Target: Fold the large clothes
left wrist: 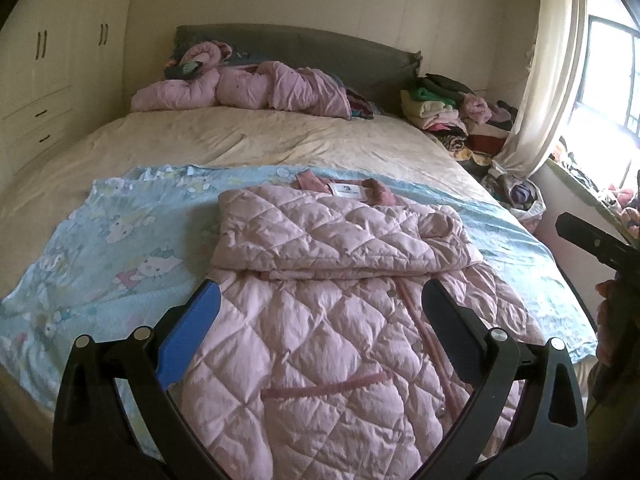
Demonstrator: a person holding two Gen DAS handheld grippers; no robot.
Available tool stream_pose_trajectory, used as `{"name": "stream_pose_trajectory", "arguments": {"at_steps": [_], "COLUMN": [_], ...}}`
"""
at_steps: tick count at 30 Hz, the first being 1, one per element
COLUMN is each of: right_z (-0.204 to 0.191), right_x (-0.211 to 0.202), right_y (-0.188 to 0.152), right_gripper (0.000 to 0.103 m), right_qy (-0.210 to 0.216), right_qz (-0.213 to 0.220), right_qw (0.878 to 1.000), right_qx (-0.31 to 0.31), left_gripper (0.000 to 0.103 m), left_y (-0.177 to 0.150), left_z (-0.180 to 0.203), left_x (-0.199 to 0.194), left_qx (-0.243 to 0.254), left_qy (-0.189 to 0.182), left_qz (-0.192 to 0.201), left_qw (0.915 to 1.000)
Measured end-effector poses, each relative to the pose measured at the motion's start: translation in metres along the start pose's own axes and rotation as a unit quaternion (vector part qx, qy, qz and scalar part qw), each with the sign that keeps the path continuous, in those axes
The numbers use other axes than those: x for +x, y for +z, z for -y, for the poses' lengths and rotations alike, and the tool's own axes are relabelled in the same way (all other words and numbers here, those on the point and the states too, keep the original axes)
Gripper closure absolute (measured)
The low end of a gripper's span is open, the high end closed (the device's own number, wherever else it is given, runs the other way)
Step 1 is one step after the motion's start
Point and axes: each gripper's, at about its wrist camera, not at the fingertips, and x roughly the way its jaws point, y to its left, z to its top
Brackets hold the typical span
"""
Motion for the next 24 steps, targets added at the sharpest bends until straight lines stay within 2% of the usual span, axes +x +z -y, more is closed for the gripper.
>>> {"name": "stream_pose_trajectory", "arguments": {"at_steps": [10, 16, 24], "right_z": [0.006, 0.024, 0.053], "right_x": [-0.002, -0.007, -0.010], "right_y": [-0.020, -0.037, -0.061], "right_gripper": [0.004, 0.004, 0.004], "right_qy": [-0.005, -0.026, -0.045], "right_qz": [-0.023, -0.040, -0.062], "right_qw": [1.000, 0.999, 0.997], "right_qx": [-0.005, 0.001, 0.020], "left_gripper": [0.009, 0.009, 0.009], "left_y": [-0.023, -0.036, -0.056], "left_z": [-0.006, -0.011, -0.016], "left_x": [-0.003, -0.004, 0.003], "left_qx": [-0.002, -0.005, -0.004], "left_qy": [0.017, 0.038, 0.058], "left_qz": [-0.014, -0.018, -0.042], "left_qw": [0.9998, 0.9991, 0.9974]}}
